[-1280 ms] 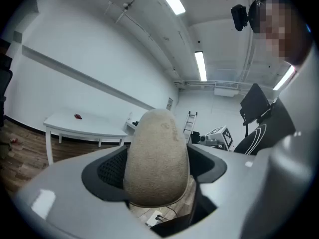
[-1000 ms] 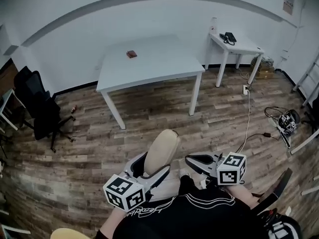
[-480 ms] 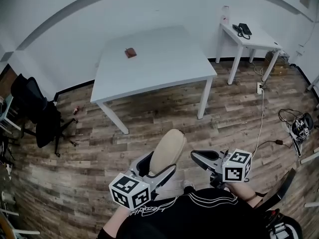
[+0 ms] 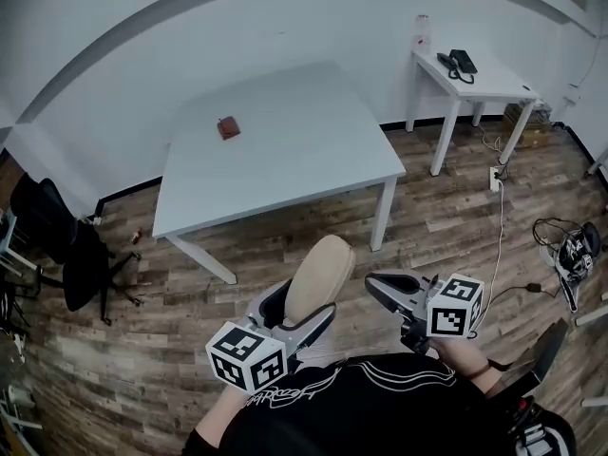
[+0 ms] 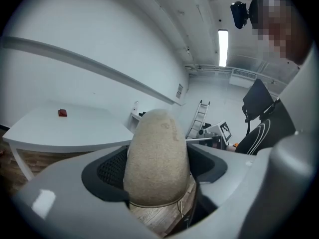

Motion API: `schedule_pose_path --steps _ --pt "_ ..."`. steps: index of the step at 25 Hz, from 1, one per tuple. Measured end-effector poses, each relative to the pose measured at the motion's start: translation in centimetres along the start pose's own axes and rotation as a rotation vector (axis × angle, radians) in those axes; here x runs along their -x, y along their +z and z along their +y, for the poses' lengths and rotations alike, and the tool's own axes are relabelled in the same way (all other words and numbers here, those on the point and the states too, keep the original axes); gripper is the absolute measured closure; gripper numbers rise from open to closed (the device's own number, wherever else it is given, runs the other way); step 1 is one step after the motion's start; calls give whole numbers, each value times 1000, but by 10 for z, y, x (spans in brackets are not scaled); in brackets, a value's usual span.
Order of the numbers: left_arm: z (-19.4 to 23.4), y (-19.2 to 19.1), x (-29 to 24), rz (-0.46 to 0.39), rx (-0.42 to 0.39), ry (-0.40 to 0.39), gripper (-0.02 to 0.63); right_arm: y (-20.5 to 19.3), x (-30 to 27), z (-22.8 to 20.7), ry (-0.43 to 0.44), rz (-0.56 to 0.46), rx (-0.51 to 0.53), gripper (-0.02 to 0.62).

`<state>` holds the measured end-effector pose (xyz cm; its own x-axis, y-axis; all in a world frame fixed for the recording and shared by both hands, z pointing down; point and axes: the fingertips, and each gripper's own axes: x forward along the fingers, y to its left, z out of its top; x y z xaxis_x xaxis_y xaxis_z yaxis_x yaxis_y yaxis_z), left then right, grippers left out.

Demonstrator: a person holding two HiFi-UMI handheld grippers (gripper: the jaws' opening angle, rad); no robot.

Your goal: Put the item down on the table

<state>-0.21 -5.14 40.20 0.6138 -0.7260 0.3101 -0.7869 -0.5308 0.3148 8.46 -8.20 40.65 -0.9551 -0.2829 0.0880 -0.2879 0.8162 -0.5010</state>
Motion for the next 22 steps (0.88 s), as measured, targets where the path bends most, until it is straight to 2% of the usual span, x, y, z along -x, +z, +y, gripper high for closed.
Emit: schedule_pose_path --steps 6,11,17,22 --pt "25 8 -17 -4 10 15 227 8 -20 -15 27 16 17 586" --pt "56 18 -36 -4 16 3 227 19 -41 -39 2 27 42 588" --pt "101 31 -66 7 38 -23 227 31 -72 -74 -27 45 20 588" --pt "151 42 -99 50 72 -31 227 44 -105 -122 -65 62 -36 588"
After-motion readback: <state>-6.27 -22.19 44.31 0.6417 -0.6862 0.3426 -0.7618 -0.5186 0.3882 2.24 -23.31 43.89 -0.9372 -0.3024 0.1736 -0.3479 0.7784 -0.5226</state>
